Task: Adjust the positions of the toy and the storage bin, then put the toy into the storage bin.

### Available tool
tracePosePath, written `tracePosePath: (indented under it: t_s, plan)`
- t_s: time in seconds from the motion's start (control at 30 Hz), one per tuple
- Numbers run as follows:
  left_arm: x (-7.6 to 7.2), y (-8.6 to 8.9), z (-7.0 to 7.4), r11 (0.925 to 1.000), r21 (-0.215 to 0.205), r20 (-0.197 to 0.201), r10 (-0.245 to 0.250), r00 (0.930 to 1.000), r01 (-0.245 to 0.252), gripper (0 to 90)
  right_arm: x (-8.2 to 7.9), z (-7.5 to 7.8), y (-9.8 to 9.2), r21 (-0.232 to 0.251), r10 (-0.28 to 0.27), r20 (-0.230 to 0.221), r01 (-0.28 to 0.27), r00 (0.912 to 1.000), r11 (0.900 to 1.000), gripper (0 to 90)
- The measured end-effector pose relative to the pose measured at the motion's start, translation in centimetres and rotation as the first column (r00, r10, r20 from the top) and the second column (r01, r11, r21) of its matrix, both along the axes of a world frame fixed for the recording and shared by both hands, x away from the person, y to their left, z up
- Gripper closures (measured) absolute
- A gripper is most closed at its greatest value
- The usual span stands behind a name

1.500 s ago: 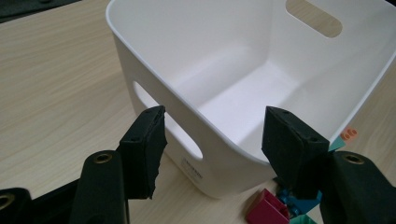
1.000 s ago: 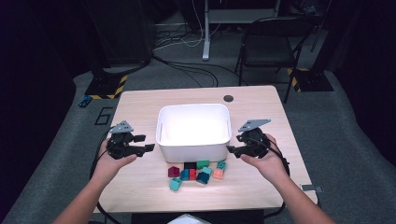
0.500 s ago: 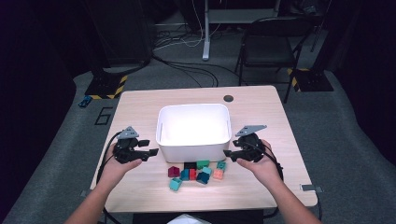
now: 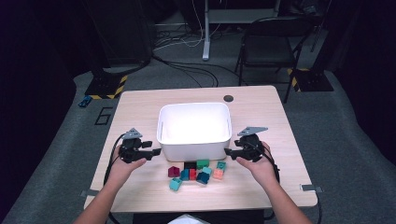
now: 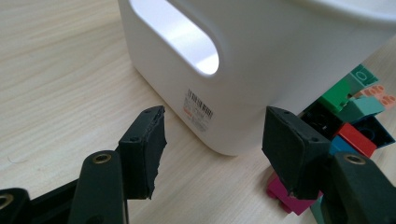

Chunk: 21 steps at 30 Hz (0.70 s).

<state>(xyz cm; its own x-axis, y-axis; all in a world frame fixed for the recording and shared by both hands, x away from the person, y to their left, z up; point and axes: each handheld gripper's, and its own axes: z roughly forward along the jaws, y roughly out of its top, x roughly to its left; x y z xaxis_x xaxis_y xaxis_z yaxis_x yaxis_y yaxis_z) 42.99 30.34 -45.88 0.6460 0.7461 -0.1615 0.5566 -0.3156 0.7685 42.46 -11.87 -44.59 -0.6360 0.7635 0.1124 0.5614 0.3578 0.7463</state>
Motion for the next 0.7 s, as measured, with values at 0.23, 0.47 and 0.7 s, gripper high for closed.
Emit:
tracePosePath:
  t_s: [0.23, 0.47, 0.7]
  plan:
    - [0.0, -0.1, -0.4, 0.9998, 0.019, 0.006, 0.0, 1.0, 0.0, 38.9, -0.3, -1.5, 0.3, -0.024, -0.021, 0.022, 0.021, 0.9995, 0.999, 41.0]
    - [-0.5, 0.4, -0.6, 0.9997, 0.026, 0.021, 0.002, 0.9998, -0.002, 38.8, -1.4, -1.6, -0.1, -0.032, 0.031, 0.02, -0.03, 0.9993, 0.999, 40.4]
    - [-0.7, 1.1, -0.8, 0.9989, 0.045, 0.031, 0.012, 0.9995, -0.013, 38.8, -2.2, -2.2, -0.5, -0.039, 0.034, 0.008, -0.033, 0.9994, 0.999, 45.3]
